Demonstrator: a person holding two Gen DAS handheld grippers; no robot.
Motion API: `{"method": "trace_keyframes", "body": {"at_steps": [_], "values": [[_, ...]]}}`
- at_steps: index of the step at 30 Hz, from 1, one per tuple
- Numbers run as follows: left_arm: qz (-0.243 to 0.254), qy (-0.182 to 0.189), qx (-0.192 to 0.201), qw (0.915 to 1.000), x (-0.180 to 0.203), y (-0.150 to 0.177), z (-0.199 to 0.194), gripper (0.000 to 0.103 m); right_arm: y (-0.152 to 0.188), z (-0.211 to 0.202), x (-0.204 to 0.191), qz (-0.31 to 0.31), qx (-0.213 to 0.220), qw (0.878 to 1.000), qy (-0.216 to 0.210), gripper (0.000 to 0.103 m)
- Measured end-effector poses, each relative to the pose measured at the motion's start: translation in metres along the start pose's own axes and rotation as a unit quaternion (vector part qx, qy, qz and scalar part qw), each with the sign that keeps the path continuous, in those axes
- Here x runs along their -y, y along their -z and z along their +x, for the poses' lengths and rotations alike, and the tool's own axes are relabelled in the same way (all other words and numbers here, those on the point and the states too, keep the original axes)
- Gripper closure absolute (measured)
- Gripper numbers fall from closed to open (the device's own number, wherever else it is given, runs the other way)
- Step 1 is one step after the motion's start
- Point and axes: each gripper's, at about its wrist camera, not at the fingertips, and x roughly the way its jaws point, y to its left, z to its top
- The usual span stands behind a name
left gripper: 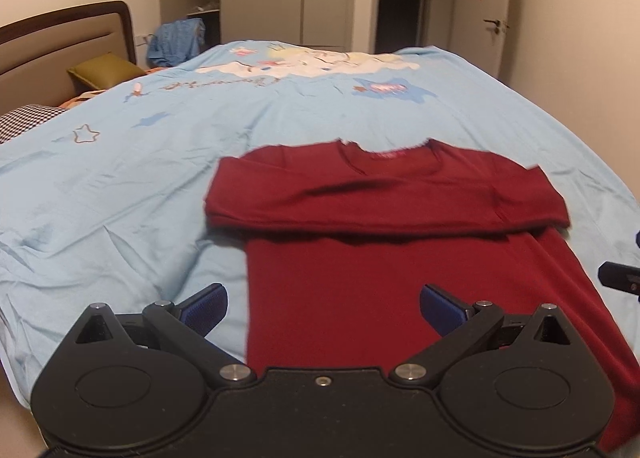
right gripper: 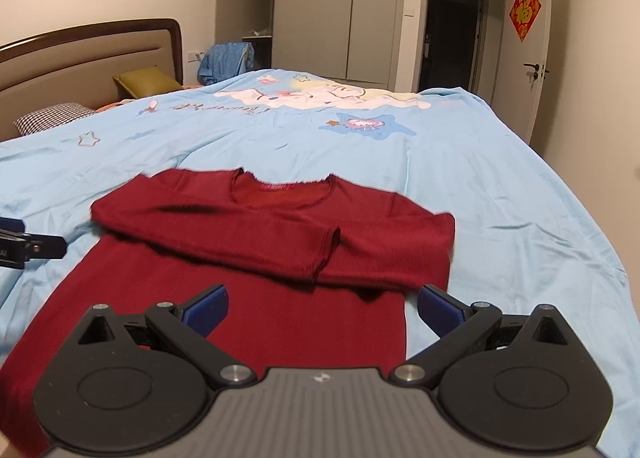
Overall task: Fold small clothes
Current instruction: 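Open the left tool and lift it away from the sweater, then move the right tool to the sweater hem and close on it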
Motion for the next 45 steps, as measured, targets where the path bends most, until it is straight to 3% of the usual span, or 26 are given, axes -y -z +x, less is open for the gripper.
{"method": "trace_keyframes", "body": {"at_steps": [5,13,20,24,28,34,36,40,43,45], "values": [[0.025,0.032,-0.017,0.9990,0.025,0.026,-0.010,0.001,0.041,-0.029,0.004,-0.039,-0.016,0.999,-0.035,0.000],[0.055,0.069,-0.055,0.9946,0.061,0.064,-0.014,0.001,0.107,-0.063,0.006,-0.100,-0.078,0.991,-0.044,0.000],[0.067,0.083,-0.066,0.9921,0.077,0.081,-0.021,0.001,0.142,-0.066,-0.014,-0.181,-0.111,0.977,-0.010,0.000],[0.064,0.085,-0.066,0.9921,0.080,0.087,-0.024,0.001,0.159,-0.058,-0.027,-0.237,-0.125,0.963,0.018,0.000],[0.060,0.085,-0.071,0.9921,0.080,0.091,-0.025,0.001,0.173,-0.056,-0.039,-0.291,-0.117,0.948,0.048,0.000],[0.055,0.087,-0.077,0.9917,0.075,0.097,-0.027,0.001,0.180,-0.060,-0.049,-0.341,-0.065,0.933,0.092,0.000],[0.051,0.091,-0.075,0.9918,0.072,0.098,-0.030,0.001,0.179,-0.066,-0.051,-0.351,-0.043,0.931,0.088,0.002],[0.031,0.102,-0.047,0.9932,0.063,0.099,-0.041,0.001,0.176,-0.076,-0.052,-0.362,-0.030,0.931,0.040,0.018],[0.017,0.115,-0.027,0.9928,0.056,0.100,-0.051,0.001,0.171,-0.079,-0.054,-0.362,-0.030,0.932,0.013,0.040],[0.009,0.129,-0.020,0.9915,0.052,0.100,-0.055,0.001,0.167,-0.081,-0.055,-0.350,-0.032,0.936,-0.004,0.067]]}}
